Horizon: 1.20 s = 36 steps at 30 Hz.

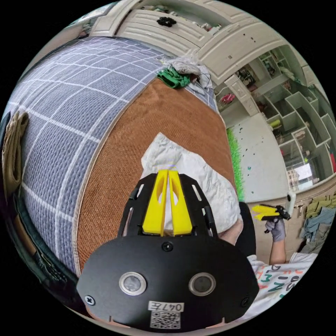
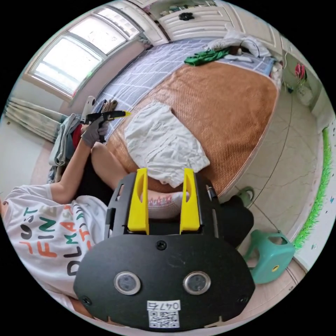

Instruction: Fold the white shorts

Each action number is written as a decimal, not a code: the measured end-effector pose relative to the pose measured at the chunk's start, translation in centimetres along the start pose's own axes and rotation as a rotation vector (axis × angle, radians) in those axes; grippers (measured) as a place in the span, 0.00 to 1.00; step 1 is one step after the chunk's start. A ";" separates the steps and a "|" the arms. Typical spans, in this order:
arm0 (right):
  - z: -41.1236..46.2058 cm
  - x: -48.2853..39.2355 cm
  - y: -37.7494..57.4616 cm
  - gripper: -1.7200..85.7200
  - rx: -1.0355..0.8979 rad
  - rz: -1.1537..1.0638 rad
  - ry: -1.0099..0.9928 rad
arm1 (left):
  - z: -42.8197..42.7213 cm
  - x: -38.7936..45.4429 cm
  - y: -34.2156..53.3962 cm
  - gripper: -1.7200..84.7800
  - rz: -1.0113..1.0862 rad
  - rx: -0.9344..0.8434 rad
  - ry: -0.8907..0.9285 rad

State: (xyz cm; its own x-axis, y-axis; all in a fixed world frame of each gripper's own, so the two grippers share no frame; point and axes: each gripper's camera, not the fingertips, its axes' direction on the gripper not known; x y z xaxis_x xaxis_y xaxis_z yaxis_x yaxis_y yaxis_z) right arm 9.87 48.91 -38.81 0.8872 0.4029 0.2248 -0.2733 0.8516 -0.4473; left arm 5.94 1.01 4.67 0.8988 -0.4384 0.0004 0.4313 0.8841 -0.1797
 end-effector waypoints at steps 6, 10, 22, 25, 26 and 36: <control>1.6 -9.8 -7.6 0.15 -0.065 -0.337 0.089 | 2.5 5.8 0.5 0.01 0.115 -0.074 -0.111; 6.9 -17.0 -10.1 0.15 -0.192 -0.583 0.181 | 1.8 7.6 1.2 0.01 0.156 -0.013 -0.116; 1.2 -20.5 -20.7 0.02 -0.104 -0.664 0.125 | -4.7 3.5 6.5 0.01 -0.053 0.330 0.074; -2.5 -17.3 -24.3 0.02 -0.081 -0.599 -0.025 | -6.3 1.8 8.4 0.01 -0.126 0.412 0.112; -2.9 -17.7 -24.5 0.03 -0.092 -0.633 -0.052 | -6.6 1.5 8.8 0.01 -0.139 0.424 0.123; 6.6 -27.4 -14.2 0.10 -0.219 -0.959 0.399 | -6.6 7.3 8.9 0.01 0.085 0.381 -0.003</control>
State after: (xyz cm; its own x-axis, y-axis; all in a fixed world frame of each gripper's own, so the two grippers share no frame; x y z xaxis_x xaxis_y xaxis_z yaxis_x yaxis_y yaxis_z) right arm -13.01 27.98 -32.92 0.7646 -0.5788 0.2835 0.6434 0.6597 -0.3885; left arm 15.78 4.65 -3.46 0.9325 -0.3611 0.0045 0.3531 0.9142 0.1990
